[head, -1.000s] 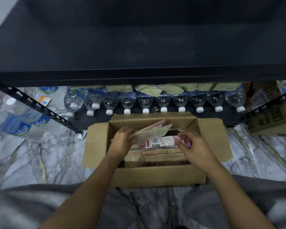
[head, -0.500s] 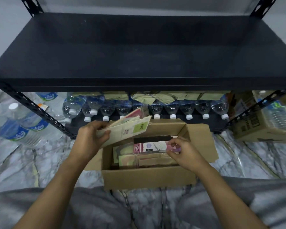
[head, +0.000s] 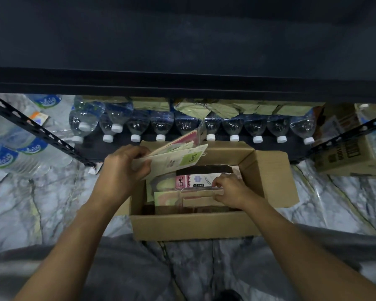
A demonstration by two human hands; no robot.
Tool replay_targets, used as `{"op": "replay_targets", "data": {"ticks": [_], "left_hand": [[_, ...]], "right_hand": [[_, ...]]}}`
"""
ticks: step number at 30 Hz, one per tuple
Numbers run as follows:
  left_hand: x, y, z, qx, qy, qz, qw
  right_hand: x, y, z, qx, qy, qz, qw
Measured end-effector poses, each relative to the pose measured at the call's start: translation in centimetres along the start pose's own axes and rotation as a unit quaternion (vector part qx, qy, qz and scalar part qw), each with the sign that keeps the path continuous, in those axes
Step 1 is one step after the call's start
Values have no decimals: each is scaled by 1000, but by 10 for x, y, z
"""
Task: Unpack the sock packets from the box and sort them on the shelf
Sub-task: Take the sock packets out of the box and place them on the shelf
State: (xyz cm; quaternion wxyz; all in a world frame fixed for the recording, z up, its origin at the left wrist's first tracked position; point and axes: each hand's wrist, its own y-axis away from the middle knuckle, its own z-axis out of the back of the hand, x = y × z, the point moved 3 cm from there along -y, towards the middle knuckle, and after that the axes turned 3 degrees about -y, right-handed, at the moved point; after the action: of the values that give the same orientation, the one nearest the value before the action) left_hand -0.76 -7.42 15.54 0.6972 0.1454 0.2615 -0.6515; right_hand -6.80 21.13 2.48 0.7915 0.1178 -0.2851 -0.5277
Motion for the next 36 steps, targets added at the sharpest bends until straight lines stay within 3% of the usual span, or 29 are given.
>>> {"op": "replay_targets", "data": {"ticks": [9, 29, 36], "left_hand": [[-5, -10, -20, 25, 11, -18, 999], [-3, -6, -22, 22, 2, -11, 1000], [-7, 2, -7, -1, 3, -32, 999]], "right_hand": [[-22, -25, -23, 66, 54, -29, 996], [-31, -19, -39, 46, 8, -15, 999], [-24, -1, 3, 16, -94, 26, 995]]}}
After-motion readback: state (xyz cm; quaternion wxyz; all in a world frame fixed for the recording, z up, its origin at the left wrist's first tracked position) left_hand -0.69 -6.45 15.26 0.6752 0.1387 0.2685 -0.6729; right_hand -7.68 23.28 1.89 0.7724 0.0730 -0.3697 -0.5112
